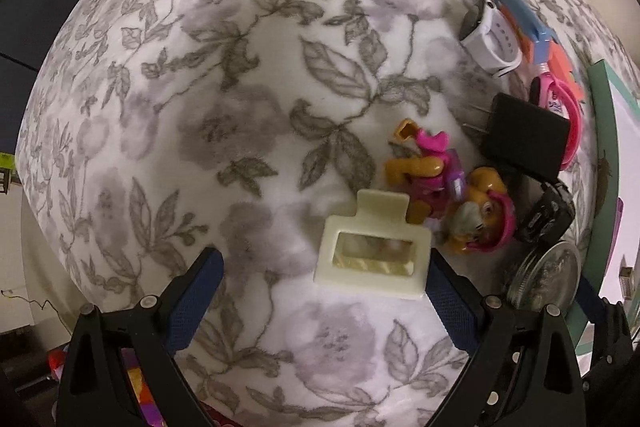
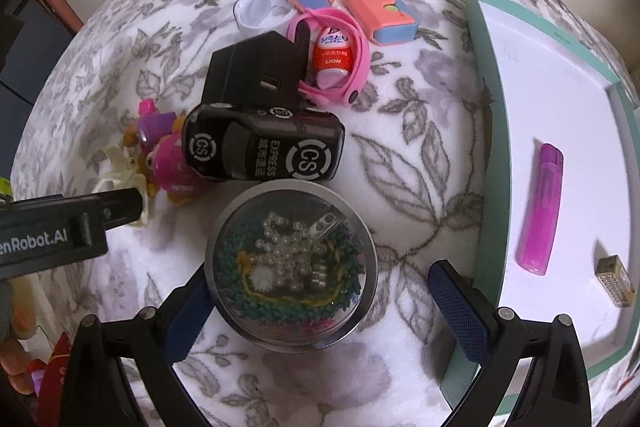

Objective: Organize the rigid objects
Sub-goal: 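Grasp the cream claw clip with the left tool while the right tool grasps the bead tin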

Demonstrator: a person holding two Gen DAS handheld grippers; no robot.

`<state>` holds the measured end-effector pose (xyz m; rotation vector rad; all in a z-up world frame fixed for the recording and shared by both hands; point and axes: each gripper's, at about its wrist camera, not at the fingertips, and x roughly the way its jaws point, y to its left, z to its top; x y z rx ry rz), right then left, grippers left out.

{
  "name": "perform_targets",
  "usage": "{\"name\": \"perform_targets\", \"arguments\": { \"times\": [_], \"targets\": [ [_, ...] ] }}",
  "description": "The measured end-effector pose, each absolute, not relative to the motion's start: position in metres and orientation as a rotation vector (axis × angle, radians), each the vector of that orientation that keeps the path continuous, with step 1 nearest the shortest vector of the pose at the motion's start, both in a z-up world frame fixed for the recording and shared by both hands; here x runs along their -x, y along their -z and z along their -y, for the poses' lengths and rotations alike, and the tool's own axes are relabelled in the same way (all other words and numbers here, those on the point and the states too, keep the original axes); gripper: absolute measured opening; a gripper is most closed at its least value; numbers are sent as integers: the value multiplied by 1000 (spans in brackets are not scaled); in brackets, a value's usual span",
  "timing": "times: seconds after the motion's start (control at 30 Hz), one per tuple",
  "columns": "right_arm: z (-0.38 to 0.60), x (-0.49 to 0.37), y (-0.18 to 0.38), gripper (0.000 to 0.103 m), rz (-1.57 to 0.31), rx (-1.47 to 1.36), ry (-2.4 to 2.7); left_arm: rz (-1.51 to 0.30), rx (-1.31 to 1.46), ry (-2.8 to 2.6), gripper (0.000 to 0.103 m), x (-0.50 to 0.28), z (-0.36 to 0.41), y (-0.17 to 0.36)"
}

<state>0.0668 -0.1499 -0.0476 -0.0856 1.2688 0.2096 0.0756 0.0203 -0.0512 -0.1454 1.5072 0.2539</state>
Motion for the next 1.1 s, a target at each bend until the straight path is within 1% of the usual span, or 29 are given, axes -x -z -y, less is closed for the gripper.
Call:
{"name": "perform_targets", "arguments": {
  "times": [0.1, 0.23, 0.4, 0.57, 0.7, 0.73, 0.77, 0.8, 0.87, 0.93, 1.0, 1.1],
  "targets": [
    [147, -66, 49, 103, -1268, 104, -204, -1513, 125, -234, 98, -82, -15, 53],
    [139, -64, 52, 103, -1266, 145, -192, -1546, 116, -236, 98, -85, -6, 69],
    [132, -60, 56, 103, -1258, 182, -180, -1562, 160, -235, 98, -85, -13, 84],
    [131, -59, 56, 103, -1259, 183, -180, -1552, 130, -235, 98, -86, -15, 84],
    [130, -58, 55, 98, -1256, 178, -186, -1545, 117, -234, 96, -85, -7, 76],
    [131, -58, 55, 96, -1255, 176, -185, -1543, 117, -229, 93, -85, -3, 71],
    [131, -57, 54, 94, -1253, 174, -183, -1539, 124, -215, 86, -85, -1, 69],
    [131, -56, 53, 91, -1252, 170, -180, -1536, 135, -201, 82, -86, 1, 67],
    [131, -57, 51, 84, -1250, 161, -170, -1530, 151, -172, 67, -87, 5, 63],
    [133, -57, 49, 77, -1252, 147, -160, -1526, 142, -156, 61, -87, 9, 62],
    [134, -56, 48, 73, -1255, 136, -151, -1523, 135, -145, 55, -88, 12, 60],
    [132, -55, 49, 73, -1259, 131, -155, -1523, 133, -143, 54, -89, 14, 59]
  ]
}}
